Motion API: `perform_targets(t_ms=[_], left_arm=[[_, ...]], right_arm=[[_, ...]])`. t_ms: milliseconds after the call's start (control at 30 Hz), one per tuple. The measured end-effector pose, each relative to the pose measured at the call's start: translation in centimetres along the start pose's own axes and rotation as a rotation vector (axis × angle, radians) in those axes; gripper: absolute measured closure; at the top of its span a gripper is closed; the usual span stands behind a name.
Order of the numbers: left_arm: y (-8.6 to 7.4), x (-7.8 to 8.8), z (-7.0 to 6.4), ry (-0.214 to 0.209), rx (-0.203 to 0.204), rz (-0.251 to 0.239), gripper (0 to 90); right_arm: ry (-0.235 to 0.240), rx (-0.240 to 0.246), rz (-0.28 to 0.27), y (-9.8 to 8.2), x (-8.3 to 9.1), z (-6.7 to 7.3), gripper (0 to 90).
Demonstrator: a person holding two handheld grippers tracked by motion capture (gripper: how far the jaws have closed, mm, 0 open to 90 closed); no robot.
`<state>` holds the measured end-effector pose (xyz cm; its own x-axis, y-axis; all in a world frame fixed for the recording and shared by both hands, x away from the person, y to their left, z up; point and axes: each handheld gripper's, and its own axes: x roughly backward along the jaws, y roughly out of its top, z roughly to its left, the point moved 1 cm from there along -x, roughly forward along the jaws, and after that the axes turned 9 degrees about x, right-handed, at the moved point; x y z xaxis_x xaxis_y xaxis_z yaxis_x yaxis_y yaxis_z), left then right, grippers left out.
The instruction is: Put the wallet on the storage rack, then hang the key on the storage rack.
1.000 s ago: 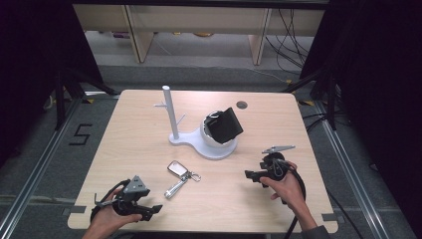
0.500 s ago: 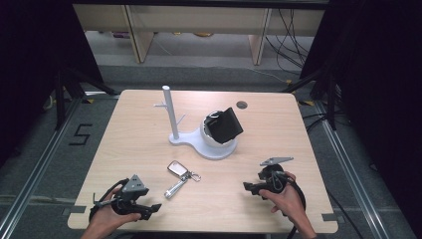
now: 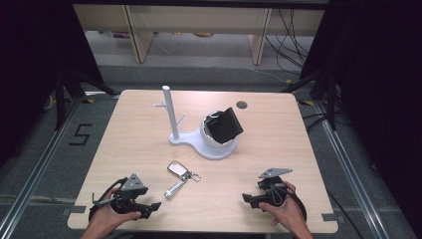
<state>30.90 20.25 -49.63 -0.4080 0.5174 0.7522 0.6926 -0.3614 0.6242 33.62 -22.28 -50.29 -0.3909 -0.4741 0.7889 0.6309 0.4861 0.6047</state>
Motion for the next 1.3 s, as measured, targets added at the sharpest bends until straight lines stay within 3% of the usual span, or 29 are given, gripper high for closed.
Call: perform_targets(t_ms=[100,167,300,333,367,433,500,533,600,667,700,733,767,867,900,967,1033,1067,1167,1300], left_arm=[[0.0,-0.1,0.1,0.005,-0.012,-0.005,26.2],[0.0,-0.1,0.0,0.001,-0.015,-0.002,26.2],[0.0,-0.2,0.1,0.008,-0.023,-0.005,26.2],[0.0,-0.2,0.1,0.008,-0.024,-0.007,26.2],[0.1,-0.1,0.1,0.014,-0.026,-0.001,26.2],[0.2,-0.1,0.0,0.004,-0.015,-0.011,26.2],[0.5,-0.1,0.0,0.003,-0.029,-0.009,26.2],[0.6,-0.2,-0.1,0.003,-0.02,-0.011,26.2],[1.0,-0.3,-0.1,0.006,-0.045,-0.012,26.2],[1.4,-0.4,-0.3,0.008,-0.034,-0.019,26.2],[1.6,-0.5,-0.3,0.009,-0.037,-0.021,26.2],[2.0,-0.6,-0.4,0.007,-0.048,-0.024,26.2],[2.3,-0.7,-0.4,0.004,-0.056,-0.027,26.2],[3.4,-1.2,-0.6,-0.007,-0.082,-0.036,26.5],[3.9,-1.6,-0.7,-0.009,-0.106,-0.031,26.5],[4.7,-2.1,-0.9,-0.008,-0.129,-0.029,26.6],[5.7,-2.8,-1.2,-0.007,-0.178,-0.017,27.8],[6.2,-3.0,-1.5,-0.016,-0.197,-0.007,28.4],[7.7,-3.8,-2.1,-0.032,-0.28,0.025,29.7],[9.3,-4.9,-2.8,-0.046,-0.347,0.073,30.8]], right_arm=[[-0.003,0.051,-0.011,-0.4,0.0,-0.2,22.0],[-0.005,0.029,-0.012,-0.6,0.2,-0.1,22.5],[-0.011,0.042,-0.017,-1.0,0.6,-0.3,22.7],[-0.016,0.05,-0.04,-1.1,0.5,-0.4,22.7],[-0.012,0.018,-0.045,-1.3,0.7,-0.3,22.7],[-0.012,0.021,-0.043,-1.3,0.8,-0.3,22.7],[-0.006,0.007,-0.05,-1.6,0.9,-0.2,22.7],[-0.014,0.038,-0.029,-1.8,1.2,-0.5,22.7],[-0.006,0.026,-0.043,-1.9,1.2,-0.4,22.7],[-0.01,0.038,-0.032,-2.1,1.5,-0.6,22.8],[-0.015,0.035,-0.058,-2.2,1.3,-0.6,22.8],[-0.01,0.037,-0.033,-2.2,1.6,-0.7,22.8],[-0.008,0.023,-0.062,-2.3,1.4,-0.7,22.8],[-0.011,0.025,-0.055,-2.4,1.5,-0.8,23.0],[-0.008,-0.023,-0.021,-2.4,1.7,-0.5,23.1],[-0.008,-0.022,-0.02,-2.4,1.7,-0.4,23.1],[0.001,-0.04,-0.017,-2.4,1.7,-0.2,23.3],[0.005,-0.022,0.0,-2.4,1.8,-0.2,23.3],[0.0,-0.017,-0.015,-2.4,1.7,-0.3,23.4],[0.005,-0.017,-0.01,-2.5,1.6,-0.4,23.6]])
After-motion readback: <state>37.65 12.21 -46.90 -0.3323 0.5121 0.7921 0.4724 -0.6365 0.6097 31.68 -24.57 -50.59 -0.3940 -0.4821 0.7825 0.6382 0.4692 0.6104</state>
